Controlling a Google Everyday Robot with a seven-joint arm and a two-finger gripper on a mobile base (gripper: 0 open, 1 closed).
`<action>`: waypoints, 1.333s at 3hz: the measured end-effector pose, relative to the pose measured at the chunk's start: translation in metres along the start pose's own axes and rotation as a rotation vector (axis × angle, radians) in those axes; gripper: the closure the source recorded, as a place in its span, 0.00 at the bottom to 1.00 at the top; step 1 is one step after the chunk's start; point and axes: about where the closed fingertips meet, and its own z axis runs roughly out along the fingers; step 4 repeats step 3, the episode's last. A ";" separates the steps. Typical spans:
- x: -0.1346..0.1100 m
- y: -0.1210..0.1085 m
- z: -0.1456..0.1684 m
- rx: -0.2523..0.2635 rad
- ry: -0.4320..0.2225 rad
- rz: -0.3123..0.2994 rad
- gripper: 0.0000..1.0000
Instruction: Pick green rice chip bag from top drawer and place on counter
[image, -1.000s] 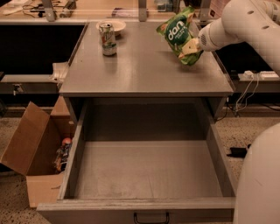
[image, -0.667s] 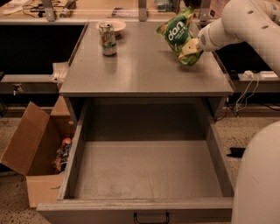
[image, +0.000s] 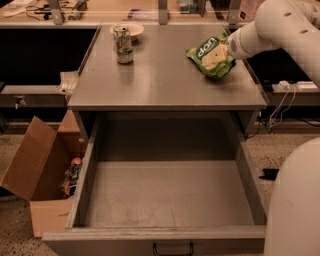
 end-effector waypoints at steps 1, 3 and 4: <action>0.000 -0.001 -0.001 0.001 -0.001 0.000 0.00; -0.058 -0.029 -0.045 0.031 -0.171 -0.014 0.00; -0.058 -0.029 -0.045 0.031 -0.171 -0.014 0.00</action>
Offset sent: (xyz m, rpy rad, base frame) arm 0.0131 -0.0378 0.0914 0.0532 -0.2031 -0.0214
